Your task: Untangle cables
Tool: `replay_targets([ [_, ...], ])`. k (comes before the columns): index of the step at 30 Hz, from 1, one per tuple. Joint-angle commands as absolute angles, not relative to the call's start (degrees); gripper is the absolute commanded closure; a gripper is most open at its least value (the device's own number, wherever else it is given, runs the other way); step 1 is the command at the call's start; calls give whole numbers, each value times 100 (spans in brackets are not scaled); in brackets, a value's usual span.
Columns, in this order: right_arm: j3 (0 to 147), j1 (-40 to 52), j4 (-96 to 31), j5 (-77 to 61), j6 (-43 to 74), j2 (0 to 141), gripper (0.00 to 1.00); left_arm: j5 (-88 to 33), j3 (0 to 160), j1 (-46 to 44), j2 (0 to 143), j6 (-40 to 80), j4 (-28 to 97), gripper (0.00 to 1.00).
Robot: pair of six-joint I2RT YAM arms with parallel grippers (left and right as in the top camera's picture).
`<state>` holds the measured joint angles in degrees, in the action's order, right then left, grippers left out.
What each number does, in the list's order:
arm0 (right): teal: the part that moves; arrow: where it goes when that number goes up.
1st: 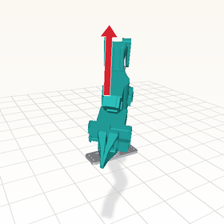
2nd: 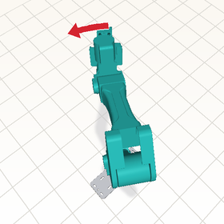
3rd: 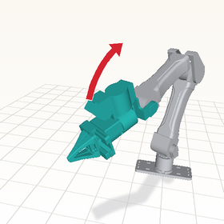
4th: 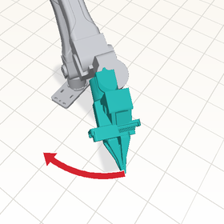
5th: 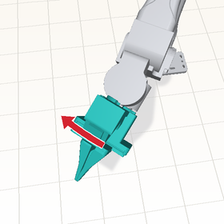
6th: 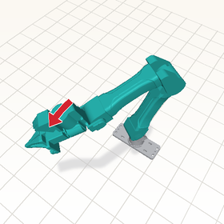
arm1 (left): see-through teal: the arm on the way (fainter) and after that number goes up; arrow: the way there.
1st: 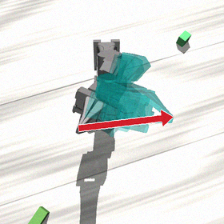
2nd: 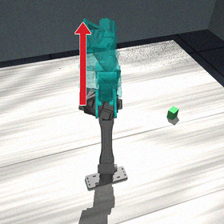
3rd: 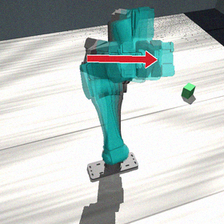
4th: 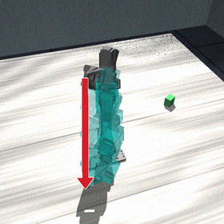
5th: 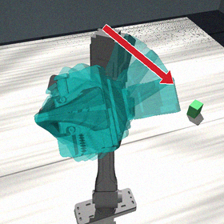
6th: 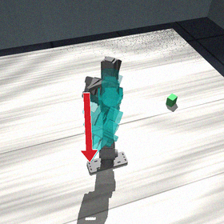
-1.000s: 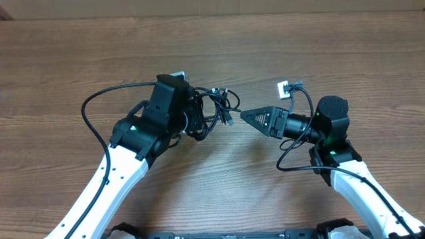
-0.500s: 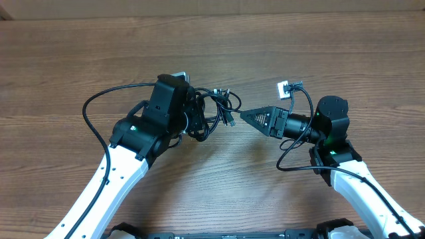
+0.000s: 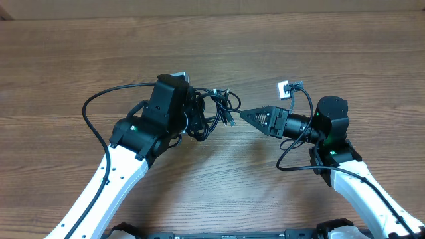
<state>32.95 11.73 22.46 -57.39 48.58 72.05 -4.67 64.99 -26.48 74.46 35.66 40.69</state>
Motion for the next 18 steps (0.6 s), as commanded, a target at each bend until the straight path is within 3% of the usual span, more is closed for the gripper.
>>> replay_targets([
  [1, 3378, 1188, 2182, -5575, 4788, 7190, 55, -451, 6541, -2620, 7349, 3605, 4005, 96],
  [18, 3378, 1190, 2261, -5579, 4814, 7190, 54, -620, 6541, -2628, 7349, 3605, 3981, 96],
])
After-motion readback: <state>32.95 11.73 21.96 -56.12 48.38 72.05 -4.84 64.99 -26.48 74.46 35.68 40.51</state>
